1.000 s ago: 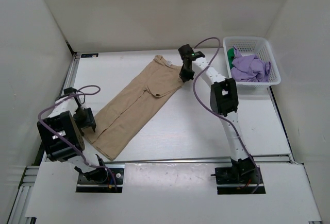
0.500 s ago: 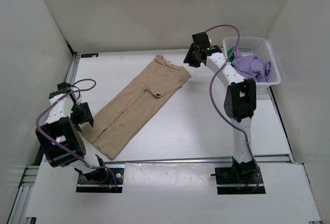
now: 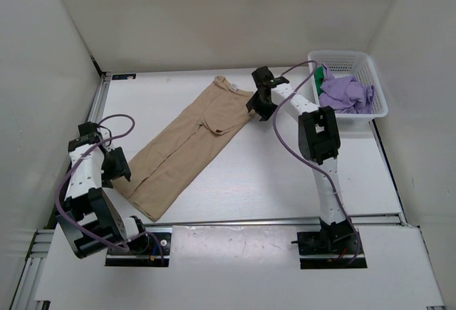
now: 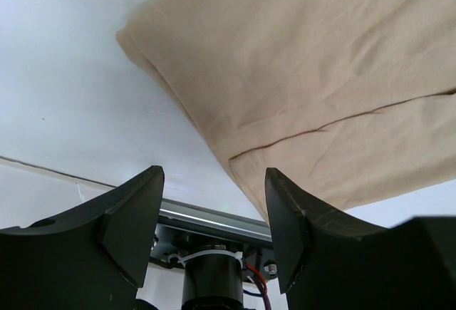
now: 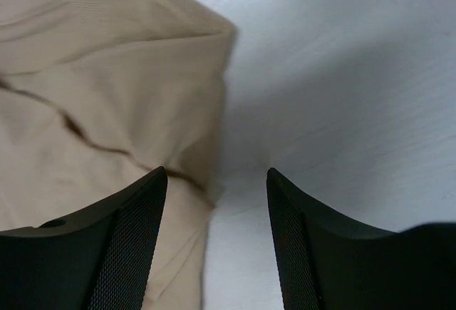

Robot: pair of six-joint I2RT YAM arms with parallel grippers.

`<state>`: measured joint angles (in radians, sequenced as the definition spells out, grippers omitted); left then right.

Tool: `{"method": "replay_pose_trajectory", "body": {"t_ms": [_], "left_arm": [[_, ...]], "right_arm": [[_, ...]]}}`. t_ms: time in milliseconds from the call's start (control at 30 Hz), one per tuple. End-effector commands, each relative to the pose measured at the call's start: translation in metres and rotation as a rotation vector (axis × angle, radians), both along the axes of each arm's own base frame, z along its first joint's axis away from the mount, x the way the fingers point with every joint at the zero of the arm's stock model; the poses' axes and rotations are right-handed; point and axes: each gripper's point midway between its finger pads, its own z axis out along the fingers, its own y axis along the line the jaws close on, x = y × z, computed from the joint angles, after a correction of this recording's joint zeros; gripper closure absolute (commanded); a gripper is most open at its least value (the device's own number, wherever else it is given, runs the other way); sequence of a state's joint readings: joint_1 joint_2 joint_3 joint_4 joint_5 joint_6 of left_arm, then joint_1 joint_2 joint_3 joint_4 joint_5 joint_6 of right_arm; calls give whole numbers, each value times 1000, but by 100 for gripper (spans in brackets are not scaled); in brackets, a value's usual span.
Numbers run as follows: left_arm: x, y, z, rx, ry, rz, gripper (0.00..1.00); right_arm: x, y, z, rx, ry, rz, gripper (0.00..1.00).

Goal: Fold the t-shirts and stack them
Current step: Rotate the tshirt 90 degrees

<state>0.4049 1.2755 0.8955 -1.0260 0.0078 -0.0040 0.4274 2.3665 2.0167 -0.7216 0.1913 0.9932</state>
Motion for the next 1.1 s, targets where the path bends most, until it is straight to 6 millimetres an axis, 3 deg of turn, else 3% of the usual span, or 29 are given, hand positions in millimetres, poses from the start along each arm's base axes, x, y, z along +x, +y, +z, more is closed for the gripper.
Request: {"method": "replay_pose_trajectory", "body": {"t_ms": [0,133,200,233,267,300,333,400,433,500,533,567,600,667,700,733,767,800,833,867,967,1000,1067], "left_arm": [[-5,0,4,15,-20,2,30],[-5,0,4,15,-20,2,30],[-5,0,4,15,-20,2,30],[-5,2,4,23,-16,4,30],[-5,2,4,23,-16,4,30],[-5,2,4,23,-16,4,30],[-6,3,3,29,-4,6,30],[-7,4,1,33,8,8,30],[-7,4,3,33,10,8,30],[-8,6,2,37,22,10,30],[-5,7,5,42,11,10,30],[-5,7,5,42,11,10,30],[-2,9,8,48,-2,10,30],[1,10,12,52,-13,10,30],[3,9,13,39,-9,8,30],[4,9,16,40,-10,8,30],[4,7,14,27,-3,6,30],[5,6,14,19,-6,4,30],[5,6,14,18,-6,4,30],[5,4,14,10,-10,2,30],[7,3,18,9,-37,-1,30],[8,1,21,4,-54,-4,30],[9,-1,28,5,-91,-8,30]], "right_arm": [[-4,-8,-11,-10,39,-134,37],[0,9,-36,61,95,-167,40],[10,21,-33,123,78,-174,49],[15,24,-35,142,70,-202,53],[20,27,-35,156,62,-221,68],[25,29,-33,173,49,-237,77],[34,37,-31,220,27,-255,85],[57,29,-32,255,-25,-285,100],[80,39,-12,318,-118,-281,100],[109,40,3,361,-226,-279,100],[126,35,-1,372,-267,-293,100],[156,36,35,434,-391,-282,100],[168,32,29,439,-423,-280,100],[185,33,52,496,-515,-268,90],[186,27,47,492,-513,-264,83],[183,29,48,491,-504,-248,65],[177,29,46,468,-498,-205,58],[174,25,64,468,-511,-174,51],[161,20,46,426,-469,-158,47],[153,19,66,419,-478,-129,39],[123,7,59,310,-410,-49,29],[109,1,74,262,-395,-2,28],[90,-10,84,206,-364,27,26]]}}
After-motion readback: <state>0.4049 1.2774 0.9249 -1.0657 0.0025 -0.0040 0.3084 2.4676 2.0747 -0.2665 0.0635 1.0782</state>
